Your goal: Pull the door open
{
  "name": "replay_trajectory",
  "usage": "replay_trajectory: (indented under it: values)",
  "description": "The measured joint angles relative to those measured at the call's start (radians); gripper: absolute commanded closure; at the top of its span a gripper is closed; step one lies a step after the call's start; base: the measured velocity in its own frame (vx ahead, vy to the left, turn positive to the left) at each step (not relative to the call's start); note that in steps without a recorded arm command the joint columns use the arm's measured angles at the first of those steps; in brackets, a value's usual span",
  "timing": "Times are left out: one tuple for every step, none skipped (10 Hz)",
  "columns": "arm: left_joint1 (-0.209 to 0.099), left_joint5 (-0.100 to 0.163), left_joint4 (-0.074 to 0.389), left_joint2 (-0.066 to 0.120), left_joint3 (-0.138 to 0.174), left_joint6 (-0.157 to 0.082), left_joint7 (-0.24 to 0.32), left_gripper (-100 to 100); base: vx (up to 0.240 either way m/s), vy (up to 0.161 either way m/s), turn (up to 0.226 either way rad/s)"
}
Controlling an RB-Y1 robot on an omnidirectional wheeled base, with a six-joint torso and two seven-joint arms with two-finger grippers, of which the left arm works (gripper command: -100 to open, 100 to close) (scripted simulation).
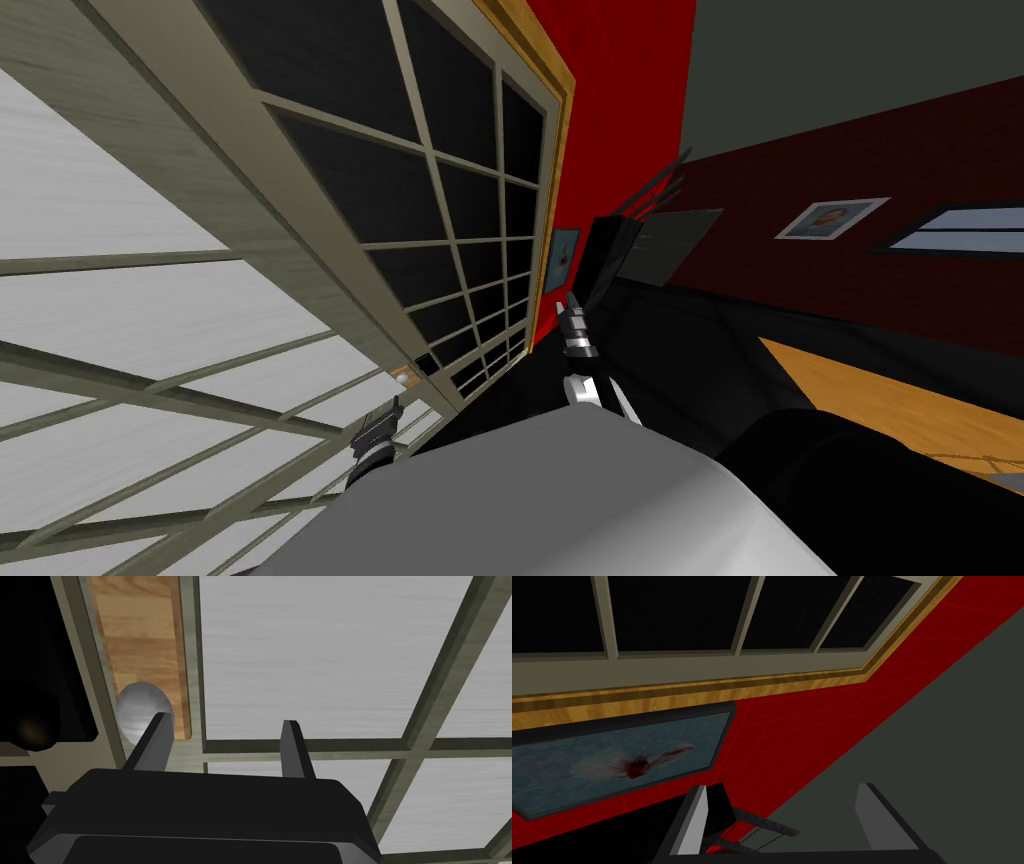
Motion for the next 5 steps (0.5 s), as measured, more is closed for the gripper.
replay_trajectory:
  values:
    - [0.008,0.0,-0.007,-0.003,0.002,0.003,0.0,-100,-0.162,0.011,0.076]
    - [0.032,0.0,-0.024,-0.002,0.004,0.012,0.006,-100,-0.187,0.005,0.121]
    - [0.046,0.002,-0.024,-0.003,0.01,0.014,0.005,-100,-0.176,-0.005,0.099]
    - [0.06,0.004,-0.026,0.002,0.015,0.019,0.006,-100,-0.191,-0.051,0.077]
    - [0.061,0.007,-0.009,0.01,0.023,0.019,0.003,-100,-0.184,-0.054,0.106]
